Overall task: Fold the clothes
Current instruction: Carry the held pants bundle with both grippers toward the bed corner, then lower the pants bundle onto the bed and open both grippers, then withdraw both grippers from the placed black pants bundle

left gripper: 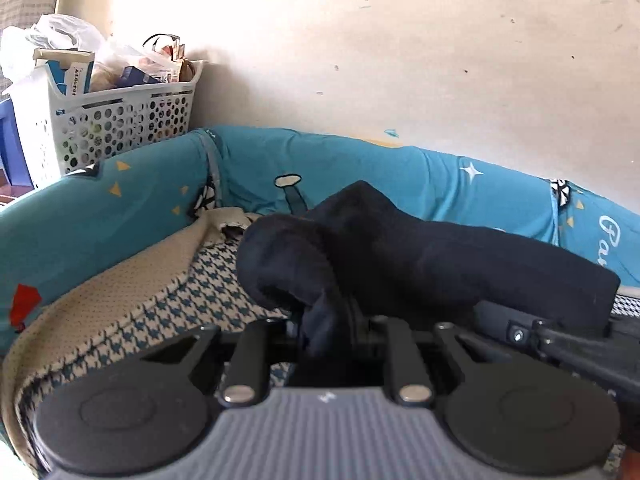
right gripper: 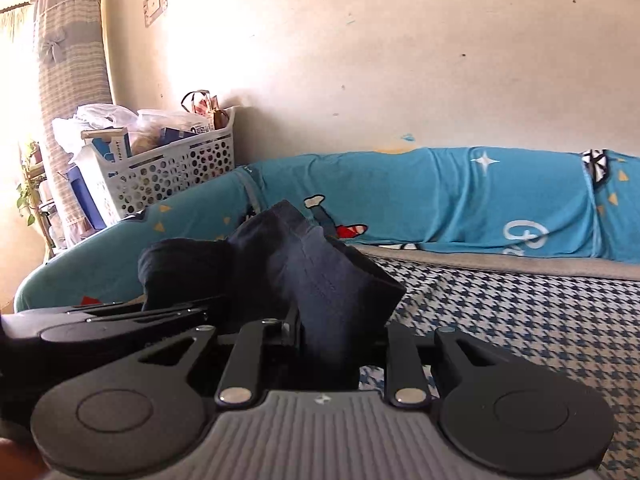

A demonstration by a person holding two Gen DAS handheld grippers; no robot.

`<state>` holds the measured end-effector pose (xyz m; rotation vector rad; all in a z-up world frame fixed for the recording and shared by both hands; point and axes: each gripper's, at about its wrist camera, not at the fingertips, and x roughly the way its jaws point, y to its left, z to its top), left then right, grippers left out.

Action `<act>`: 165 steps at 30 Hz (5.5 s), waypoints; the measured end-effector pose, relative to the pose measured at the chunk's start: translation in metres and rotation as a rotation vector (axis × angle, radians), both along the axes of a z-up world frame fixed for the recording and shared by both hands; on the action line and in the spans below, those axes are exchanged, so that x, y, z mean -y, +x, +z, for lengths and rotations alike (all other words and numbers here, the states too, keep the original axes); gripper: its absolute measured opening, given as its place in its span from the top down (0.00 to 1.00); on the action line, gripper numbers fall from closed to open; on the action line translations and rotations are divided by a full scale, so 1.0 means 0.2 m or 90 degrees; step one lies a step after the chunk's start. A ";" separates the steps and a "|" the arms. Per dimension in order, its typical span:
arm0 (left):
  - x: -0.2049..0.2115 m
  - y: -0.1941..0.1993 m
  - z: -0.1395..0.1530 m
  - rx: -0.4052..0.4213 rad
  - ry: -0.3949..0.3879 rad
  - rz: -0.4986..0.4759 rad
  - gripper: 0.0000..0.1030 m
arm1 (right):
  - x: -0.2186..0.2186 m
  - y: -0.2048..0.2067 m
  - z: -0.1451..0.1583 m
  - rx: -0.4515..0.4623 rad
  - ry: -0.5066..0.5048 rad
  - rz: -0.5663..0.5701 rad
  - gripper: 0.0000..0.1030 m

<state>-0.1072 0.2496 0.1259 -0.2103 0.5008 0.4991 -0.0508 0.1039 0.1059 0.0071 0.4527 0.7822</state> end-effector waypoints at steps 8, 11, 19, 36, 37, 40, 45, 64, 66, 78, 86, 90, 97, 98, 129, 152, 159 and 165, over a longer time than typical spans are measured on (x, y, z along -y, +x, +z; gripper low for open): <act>-0.18 0.05 -0.02 -0.021 0.009 0.026 0.84 | -0.19 0.05 -0.02 -0.005 0.005 0.019 0.79; -0.23 0.07 -0.03 -0.023 0.008 0.033 0.84 | -0.25 0.07 -0.02 -0.006 0.007 0.023 0.79; -0.34 0.11 -0.09 -0.037 -0.009 0.044 0.84 | -0.34 0.12 -0.07 -0.016 0.001 0.024 0.79; -0.60 0.27 -0.28 -0.098 -0.041 0.086 0.75 | -0.49 0.29 -0.29 -0.061 -0.018 0.004 0.78; -0.62 0.28 -0.29 -0.104 -0.044 0.093 0.69 | -0.50 0.31 -0.32 -0.069 -0.027 -0.002 0.77; -0.68 0.26 -0.29 -0.097 -0.049 0.127 0.50 | -0.49 0.37 -0.39 -0.095 -0.043 -0.028 0.66; -0.74 0.19 -0.25 -0.057 -0.022 0.200 0.10 | -0.34 0.38 -0.38 -0.078 -0.016 -0.081 0.48; -0.78 0.24 -0.41 -0.146 -0.032 0.199 0.02 | -0.37 0.27 -0.48 -0.108 -0.062 0.032 0.34; -0.81 0.24 -0.45 -0.159 -0.039 0.205 0.02 | -0.39 0.27 -0.50 -0.106 -0.072 0.038 0.26; -0.91 0.27 -0.61 -0.191 -0.064 0.209 0.00 | -0.45 0.25 -0.57 -0.125 -0.132 0.041 0.02; -0.88 0.23 -0.51 -0.164 -0.076 0.213 0.00 | -0.42 0.25 -0.60 -0.170 -0.162 0.020 0.01; -0.81 0.21 -0.47 -0.159 -0.084 0.185 0.00 | -0.36 0.23 -0.59 -0.190 -0.159 -0.003 0.00; -0.68 0.20 -0.46 -0.183 -0.083 0.158 0.00 | -0.24 0.21 -0.56 -0.227 -0.152 -0.043 0.00; -0.68 0.21 -0.47 -0.199 -0.078 0.164 0.00 | -0.23 0.21 -0.56 -0.232 -0.152 -0.048 0.00; -0.29 0.06 -0.62 -0.274 -0.078 0.119 0.00 | -0.07 0.06 -0.58 -0.207 -0.301 -0.005 0.00; -0.12 0.03 -0.63 -0.255 -0.104 0.228 0.00 | -0.01 0.05 -0.55 -0.211 -0.412 0.146 0.00; -0.09 0.06 -0.64 -0.262 -0.101 0.256 0.00 | -0.01 0.06 -0.54 -0.208 -0.445 0.205 0.00; -0.08 0.07 -0.64 -0.257 -0.097 0.269 0.00 | -0.02 0.06 -0.53 -0.195 -0.466 0.241 0.00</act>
